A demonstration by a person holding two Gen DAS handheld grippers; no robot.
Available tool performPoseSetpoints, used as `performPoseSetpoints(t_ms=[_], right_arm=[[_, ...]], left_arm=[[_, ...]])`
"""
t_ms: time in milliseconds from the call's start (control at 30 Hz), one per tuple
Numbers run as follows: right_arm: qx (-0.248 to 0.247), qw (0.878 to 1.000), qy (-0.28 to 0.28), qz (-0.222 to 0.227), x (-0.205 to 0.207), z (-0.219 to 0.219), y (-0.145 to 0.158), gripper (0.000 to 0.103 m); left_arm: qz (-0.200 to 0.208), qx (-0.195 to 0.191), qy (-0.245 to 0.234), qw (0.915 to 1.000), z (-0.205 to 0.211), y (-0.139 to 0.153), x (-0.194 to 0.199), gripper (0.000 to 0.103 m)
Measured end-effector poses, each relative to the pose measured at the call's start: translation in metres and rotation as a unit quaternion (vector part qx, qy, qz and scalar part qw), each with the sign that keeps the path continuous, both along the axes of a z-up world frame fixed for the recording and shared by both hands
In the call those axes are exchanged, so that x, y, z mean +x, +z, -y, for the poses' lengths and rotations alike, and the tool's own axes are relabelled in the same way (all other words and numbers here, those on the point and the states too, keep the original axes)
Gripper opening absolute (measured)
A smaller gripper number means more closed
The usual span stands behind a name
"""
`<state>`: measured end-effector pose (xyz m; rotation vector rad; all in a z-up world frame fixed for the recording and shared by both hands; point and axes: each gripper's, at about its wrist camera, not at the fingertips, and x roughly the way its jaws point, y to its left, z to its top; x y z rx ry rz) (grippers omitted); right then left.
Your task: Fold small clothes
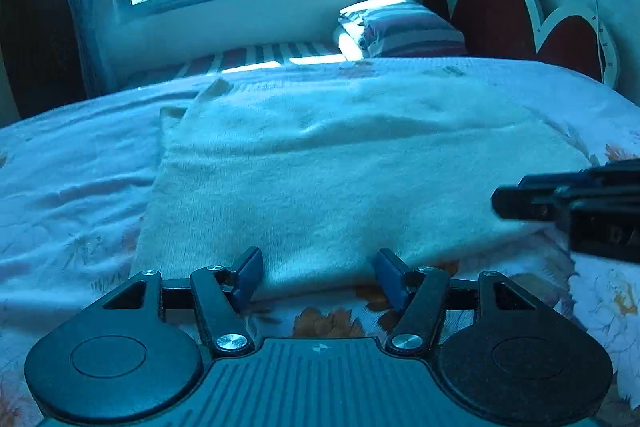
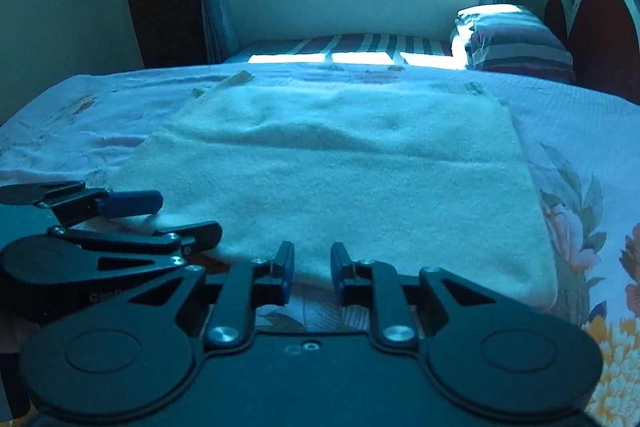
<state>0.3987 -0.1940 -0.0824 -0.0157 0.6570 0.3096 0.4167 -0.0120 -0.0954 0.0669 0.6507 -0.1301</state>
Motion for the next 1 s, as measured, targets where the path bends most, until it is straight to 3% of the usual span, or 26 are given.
performPoseSetpoints(t_ms=[33, 133, 200, 300, 333, 400, 567, 700, 900, 1000], right_arm=[[0.005, 1.000, -0.006, 0.009, -0.001, 0.002, 0.001, 0.030], [-0.025, 0.999, -0.016, -0.028, 0.015, 0.004, -0.018, 0.026], [-0.021, 0.999, -0.021, -0.037, 0.016, 0.008, -0.011, 0.024], [-0.012, 0.998, -0.053, -0.008, 0.009, 0.024, -0.005, 0.027], [-0.025, 0.997, -0.065, -0.041, 0.015, 0.030, -0.015, 0.026], [-0.012, 0.997, -0.058, -0.040, 0.015, 0.040, -0.013, 0.025], [0.006, 0.998, -0.064, -0.003, 0.008, 0.053, 0.016, 0.029], [0.023, 0.997, -0.075, 0.003, 0.021, 0.068, 0.018, 0.029], [0.006, 0.996, -0.084, -0.011, 0.055, 0.080, 0.005, 0.028], [-0.024, 0.993, -0.106, -0.050, 0.074, 0.080, -0.009, 0.025]], left_arm=[[0.003, -0.006, -0.001, 1.0000, -0.005, -0.001, -0.002, 0.067], [0.005, 0.007, 0.000, 1.0000, -0.017, 0.006, -0.010, 0.067], [0.000, 0.011, 0.018, 0.9998, -0.035, 0.005, -0.008, 0.067], [-0.003, 0.011, 0.005, 0.9999, -0.050, 0.003, -0.008, 0.067], [-0.004, 0.014, 0.000, 0.9999, -0.051, 0.006, -0.006, 0.067], [0.009, 0.010, 0.006, 0.9999, -0.060, 0.015, -0.004, 0.067], [0.006, -0.041, 0.026, 0.9988, -0.102, 0.020, 0.030, 0.067], [-0.042, -0.126, 0.020, 0.9909, -0.129, 0.009, 0.074, 0.067], [-0.059, -0.109, 0.014, 0.9921, -0.125, -0.002, 0.099, 0.067], [-0.058, -0.101, 0.012, 0.9931, -0.121, -0.003, 0.103, 0.067]])
